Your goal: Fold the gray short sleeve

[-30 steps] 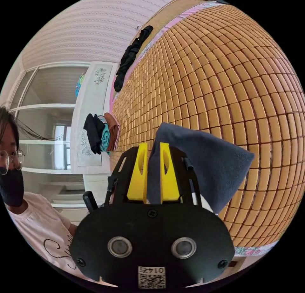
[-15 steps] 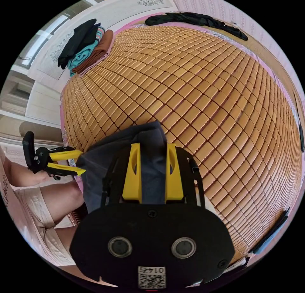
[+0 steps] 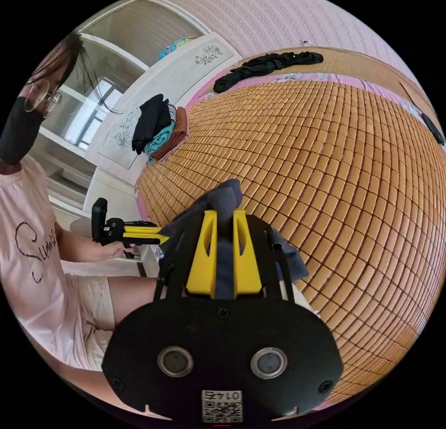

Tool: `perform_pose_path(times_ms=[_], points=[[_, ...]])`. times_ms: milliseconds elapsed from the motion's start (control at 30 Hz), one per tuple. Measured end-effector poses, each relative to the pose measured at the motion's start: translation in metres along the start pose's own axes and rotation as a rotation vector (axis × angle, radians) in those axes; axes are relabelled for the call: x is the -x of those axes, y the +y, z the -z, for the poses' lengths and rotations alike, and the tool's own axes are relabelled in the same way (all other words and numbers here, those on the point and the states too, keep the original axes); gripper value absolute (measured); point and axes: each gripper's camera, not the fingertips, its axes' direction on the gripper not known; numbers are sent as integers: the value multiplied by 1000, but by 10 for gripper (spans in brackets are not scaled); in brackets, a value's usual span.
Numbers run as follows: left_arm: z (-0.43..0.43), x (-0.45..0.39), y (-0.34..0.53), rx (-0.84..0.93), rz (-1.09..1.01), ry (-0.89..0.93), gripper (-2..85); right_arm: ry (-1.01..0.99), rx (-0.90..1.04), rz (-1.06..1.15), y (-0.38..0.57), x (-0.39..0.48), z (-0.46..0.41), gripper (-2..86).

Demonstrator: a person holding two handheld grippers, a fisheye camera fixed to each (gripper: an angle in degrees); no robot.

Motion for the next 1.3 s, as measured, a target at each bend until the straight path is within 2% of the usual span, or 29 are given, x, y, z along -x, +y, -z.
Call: perform_pose_path(times_ms=[267, 500, 667, 800, 833, 933, 967, 1067, 1133, 1233, 1300], points=[[78, -74, -59, -94, -292, 95, 1, 66, -302, -191, 136, 0, 144, 54], [97, -178, -177, -220, -544, 235, 2, 217, -482, -325, 228, -33, 304, 52], [80, -268, -284, -342, -573, 439, 13, 418, -411, -362, 213, -103, 443, 54], [12, -353, -414, -426, -616, 519, 54, 610, -261, -490, 151, -250, 543, 84], [-19, -367, -449, -414, -583, 462, 64, 660, -233, -580, 137, -304, 558, 100], [-69, -368, -503, -276, -419, 343, 55, 710, -140, -808, 130, -384, 573, 113], [-72, -364, -505, -246, -388, 338, 51, 696, -169, -802, 132, -382, 575, 114], [-54, -339, -474, -215, -417, 356, 43, 599, -242, -573, 142, -314, 573, 122], [-19, -319, -414, -183, -532, 291, 39, 602, -222, -360, 170, -220, 548, 121], [39, -287, -321, -93, -605, 211, 37, 518, -147, -255, 228, -124, 497, 114], [82, -270, -265, -63, -616, 139, 36, 491, -73, -286, 264, -76, 465, 109]])
